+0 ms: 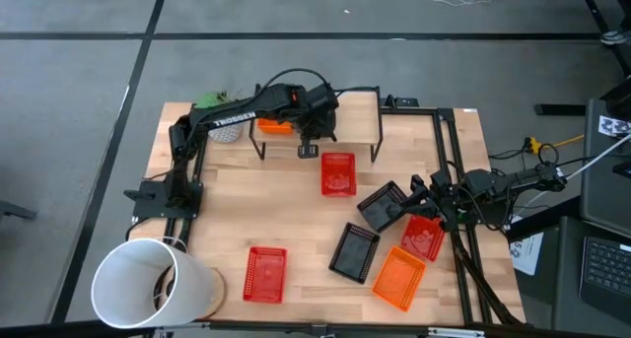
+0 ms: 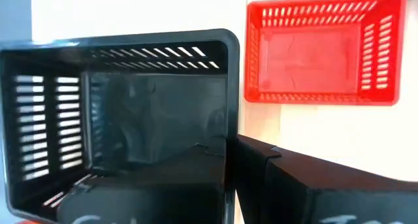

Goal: Stack baskets on shelf by color
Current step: Put the top left black bin on the shelf

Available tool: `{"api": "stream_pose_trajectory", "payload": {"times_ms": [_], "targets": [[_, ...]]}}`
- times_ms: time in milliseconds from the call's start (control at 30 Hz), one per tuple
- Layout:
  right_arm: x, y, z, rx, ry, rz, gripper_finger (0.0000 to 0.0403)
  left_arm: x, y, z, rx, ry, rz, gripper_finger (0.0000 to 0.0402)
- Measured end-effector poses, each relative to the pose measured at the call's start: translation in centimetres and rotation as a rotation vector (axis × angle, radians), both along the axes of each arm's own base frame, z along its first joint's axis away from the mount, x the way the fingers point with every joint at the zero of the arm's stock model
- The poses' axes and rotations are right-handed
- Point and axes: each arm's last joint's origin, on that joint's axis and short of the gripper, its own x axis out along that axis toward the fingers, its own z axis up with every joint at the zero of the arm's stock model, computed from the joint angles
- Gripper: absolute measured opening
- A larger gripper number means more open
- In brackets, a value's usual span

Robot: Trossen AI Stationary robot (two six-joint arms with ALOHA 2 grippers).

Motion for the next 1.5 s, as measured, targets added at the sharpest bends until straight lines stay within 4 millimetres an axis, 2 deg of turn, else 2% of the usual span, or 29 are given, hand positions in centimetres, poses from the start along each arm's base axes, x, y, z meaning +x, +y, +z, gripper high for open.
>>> {"api": "stream_pose_trajectory", "payload": {"times_ms": [133, 367, 667, 833, 933, 1033, 1133, 1267, 1367, 1433, 1500], "targets": [[0.0, 0.0, 0.0, 0.001, -0.001, 0.000, 0.0117, 0.4, -0.3, -0.5, 0.010, 0.022, -0.003, 0.0018], [0.0, 0.0, 0.0, 0.001, 0.000, 0.001, 0.0117, 0.5, -0.6, -0.3, 0.048, 0.021, 0.001, 0.0056], [0.0, 0.0, 0.0, 0.001, 0.001, 0.001, 0.0117, 0.8, -2.0, -0.1, 0.106, 0.039, -0.049, 0.0060], [0.0, 0.0, 0.0, 0.001, 0.001, 0.001, 0.0117, 0.9, -3.3, 2.3, 0.279, 0.036, -0.031, 0.0066], [0.0, 0.0, 0.0, 0.001, 0.001, 0.001, 0.0117, 1.0, -4.2, 4.1, 0.312, -0.020, -0.027, 0.0067], [0.0, 0.0, 0.0, 0.001, 0.001, 0.001, 0.0117, 0.6, -5.8, 5.9, 0.283, -0.074, -0.003, 0.0067], [0.0, 0.0, 0.0, 0.001, 0.001, 0.001, 0.0117, -0.2, -8.2, 6.7, 0.144, -0.104, 0.052, 0.0067], [0.0, 0.0, 0.0, 0.000, 0.001, 0.001, 0.0117, -1.1, -12.0, 5.9, -0.107, 0.005, -0.015, 0.0064], [0.0, 0.0, 0.0, -0.001, 0.000, 0.001, 0.0117, -1.0, -14.0, 4.4, -0.040, 0.091, -0.105, 0.0061], [0.0, 0.0, 0.0, -0.001, 0.000, 0.001, 0.0117, -0.4, -14.0, 3.3, 0.041, 0.111, -0.126, 0.0061], [0.0, 0.0, 0.0, 0.003, 0.000, 0.001, 0.0117, 0.3, -13.1, 2.2, 0.079, 0.105, -0.133, 0.0061]]}}
